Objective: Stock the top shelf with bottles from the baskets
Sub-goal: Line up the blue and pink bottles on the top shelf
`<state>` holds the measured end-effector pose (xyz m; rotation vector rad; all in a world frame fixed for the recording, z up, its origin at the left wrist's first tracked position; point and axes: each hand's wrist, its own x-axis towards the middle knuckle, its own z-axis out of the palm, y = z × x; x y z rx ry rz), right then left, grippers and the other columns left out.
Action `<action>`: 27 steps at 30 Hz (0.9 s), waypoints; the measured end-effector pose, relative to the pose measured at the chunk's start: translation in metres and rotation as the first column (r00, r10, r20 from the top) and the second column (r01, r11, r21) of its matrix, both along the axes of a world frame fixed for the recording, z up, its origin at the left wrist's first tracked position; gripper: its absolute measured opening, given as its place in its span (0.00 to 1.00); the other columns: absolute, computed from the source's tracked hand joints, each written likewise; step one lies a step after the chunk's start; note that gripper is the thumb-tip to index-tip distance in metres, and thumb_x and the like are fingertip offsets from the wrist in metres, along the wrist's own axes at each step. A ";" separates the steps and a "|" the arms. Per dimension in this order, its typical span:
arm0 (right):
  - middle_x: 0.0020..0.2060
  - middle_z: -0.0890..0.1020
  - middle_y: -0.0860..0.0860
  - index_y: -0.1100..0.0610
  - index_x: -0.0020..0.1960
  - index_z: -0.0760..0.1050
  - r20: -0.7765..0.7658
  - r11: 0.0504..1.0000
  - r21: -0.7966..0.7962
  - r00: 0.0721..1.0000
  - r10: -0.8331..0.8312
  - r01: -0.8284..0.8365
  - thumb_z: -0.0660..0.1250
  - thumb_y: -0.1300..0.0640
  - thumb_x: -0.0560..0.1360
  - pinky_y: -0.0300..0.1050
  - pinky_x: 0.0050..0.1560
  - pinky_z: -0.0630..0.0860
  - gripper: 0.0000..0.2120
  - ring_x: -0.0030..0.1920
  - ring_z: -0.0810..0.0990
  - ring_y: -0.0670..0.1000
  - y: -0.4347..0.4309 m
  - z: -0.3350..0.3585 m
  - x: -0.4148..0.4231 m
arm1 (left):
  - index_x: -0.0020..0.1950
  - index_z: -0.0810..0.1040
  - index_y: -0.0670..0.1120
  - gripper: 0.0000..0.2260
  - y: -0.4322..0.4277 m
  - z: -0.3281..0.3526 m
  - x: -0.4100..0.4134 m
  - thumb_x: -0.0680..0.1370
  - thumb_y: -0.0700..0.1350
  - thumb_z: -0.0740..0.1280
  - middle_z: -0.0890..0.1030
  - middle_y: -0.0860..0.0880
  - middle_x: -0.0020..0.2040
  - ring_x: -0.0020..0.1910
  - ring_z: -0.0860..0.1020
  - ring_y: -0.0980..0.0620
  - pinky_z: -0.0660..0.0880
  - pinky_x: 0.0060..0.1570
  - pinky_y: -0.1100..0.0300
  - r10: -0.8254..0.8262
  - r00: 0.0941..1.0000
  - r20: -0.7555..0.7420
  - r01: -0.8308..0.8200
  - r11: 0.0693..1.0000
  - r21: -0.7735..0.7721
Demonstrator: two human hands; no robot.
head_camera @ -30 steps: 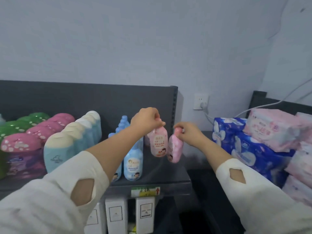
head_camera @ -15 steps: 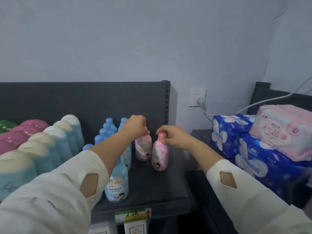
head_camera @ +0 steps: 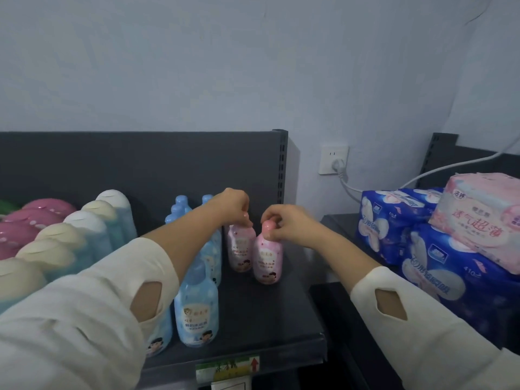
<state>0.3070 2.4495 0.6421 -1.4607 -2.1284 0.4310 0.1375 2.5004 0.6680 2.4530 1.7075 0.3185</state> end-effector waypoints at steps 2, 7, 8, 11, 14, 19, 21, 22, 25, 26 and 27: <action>0.47 0.80 0.50 0.54 0.52 0.78 -0.023 1.000 0.006 1.000 0.020 -0.020 0.72 0.62 0.70 0.44 0.51 0.79 0.12 0.49 0.78 0.49 -0.001 0.002 -0.007 | 0.54 0.78 0.43 0.13 -0.002 0.001 -0.001 0.73 0.48 0.70 0.80 0.46 0.50 0.48 0.80 0.47 0.79 0.47 0.53 -0.025 1.000 0.004 0.025 1.000 0.003; 0.46 0.79 0.49 0.55 0.55 0.77 0.032 0.996 0.021 0.996 0.084 -0.085 0.72 0.60 0.71 0.39 0.47 0.77 0.13 0.46 0.78 0.47 -0.003 0.008 -0.031 | 0.51 0.77 0.46 0.09 -0.002 0.003 -0.016 0.74 0.49 0.68 0.79 0.50 0.47 0.45 0.77 0.50 0.77 0.50 0.54 -0.031 0.999 0.043 0.027 0.997 0.074; 0.46 0.80 0.50 0.55 0.55 0.76 0.064 0.995 0.022 0.993 0.096 -0.098 0.71 0.60 0.72 0.40 0.47 0.77 0.13 0.46 0.78 0.48 -0.003 0.007 -0.035 | 0.50 0.77 0.46 0.08 -0.004 0.004 -0.020 0.75 0.49 0.67 0.78 0.50 0.46 0.45 0.76 0.50 0.76 0.49 0.54 -0.029 0.998 0.055 0.024 0.995 0.093; 0.47 0.80 0.53 0.54 0.55 0.76 0.107 0.994 0.026 0.989 0.102 -0.105 0.70 0.60 0.72 0.48 0.50 0.79 0.12 0.48 0.80 0.52 -0.001 0.002 -0.043 | 0.50 0.78 0.44 0.09 -0.010 0.005 -0.030 0.77 0.49 0.65 0.75 0.50 0.44 0.45 0.75 0.49 0.74 0.48 0.55 -0.027 0.997 0.071 0.019 0.993 0.115; 0.47 0.77 0.52 0.54 0.56 0.76 0.145 0.995 0.034 0.985 0.091 -0.097 0.70 0.58 0.72 0.45 0.46 0.78 0.12 0.47 0.77 0.51 0.001 0.003 -0.045 | 0.52 0.79 0.43 0.10 -0.015 0.004 -0.036 0.77 0.48 0.65 0.77 0.50 0.46 0.48 0.77 0.48 0.75 0.51 0.54 -0.028 0.998 0.056 0.020 0.991 0.129; 0.48 0.75 0.52 0.55 0.63 0.74 0.210 0.994 0.058 0.975 0.077 -0.091 0.68 0.58 0.73 0.42 0.44 0.72 0.18 0.47 0.75 0.51 -0.001 0.003 -0.048 | 0.53 0.79 0.44 0.08 -0.026 0.004 -0.038 0.77 0.44 0.64 0.80 0.47 0.50 0.49 0.77 0.49 0.75 0.48 0.55 -0.001 0.999 0.044 -0.006 0.987 0.160; 0.53 0.77 0.53 0.53 0.67 0.70 0.175 0.995 0.040 0.981 0.082 -0.091 0.69 0.57 0.73 0.44 0.48 0.75 0.23 0.50 0.76 0.52 -0.004 0.001 -0.047 | 0.54 0.78 0.44 0.08 -0.032 0.006 -0.038 0.77 0.44 0.63 0.79 0.47 0.50 0.49 0.77 0.48 0.73 0.44 0.57 0.014 0.999 0.039 -0.021 0.985 0.171; 0.55 0.76 0.54 0.53 0.69 0.69 0.155 0.996 0.035 0.985 0.080 -0.086 0.70 0.56 0.73 0.45 0.51 0.76 0.26 0.52 0.77 0.53 -0.006 0.001 -0.047 | 0.54 0.78 0.44 0.08 -0.034 0.007 -0.039 0.77 0.44 0.63 0.79 0.47 0.51 0.49 0.77 0.48 0.73 0.43 0.56 0.022 0.999 0.038 -0.029 0.984 0.178; 0.59 0.73 0.55 0.53 0.70 0.67 0.111 0.995 0.067 0.992 0.061 -0.068 0.69 0.54 0.74 0.49 0.56 0.76 0.27 0.56 0.76 0.55 -0.010 0.006 -0.045 | 0.53 0.77 0.47 0.07 -0.043 0.012 -0.041 0.77 0.46 0.63 0.79 0.49 0.51 0.48 0.77 0.49 0.76 0.45 0.54 0.049 0.998 0.048 -0.059 0.974 0.217; 0.58 0.73 0.55 0.52 0.69 0.68 0.111 0.994 0.093 0.993 0.052 -0.062 0.68 0.53 0.74 0.51 0.56 0.76 0.25 0.56 0.76 0.55 -0.011 0.008 -0.045 | 0.52 0.77 0.48 0.07 -0.047 0.014 -0.042 0.77 0.46 0.62 0.79 0.50 0.51 0.48 0.77 0.49 0.76 0.45 0.54 0.061 0.997 0.043 -0.069 0.970 0.232; 0.58 0.73 0.55 0.52 0.68 0.68 0.122 0.991 0.123 0.992 0.042 -0.057 0.67 0.53 0.75 0.52 0.56 0.75 0.23 0.56 0.76 0.55 -0.012 0.010 -0.045 | 0.51 0.77 0.49 0.06 -0.051 0.014 -0.043 0.77 0.46 0.62 0.79 0.50 0.50 0.48 0.77 0.49 0.75 0.44 0.54 0.071 0.997 0.039 -0.079 0.966 0.247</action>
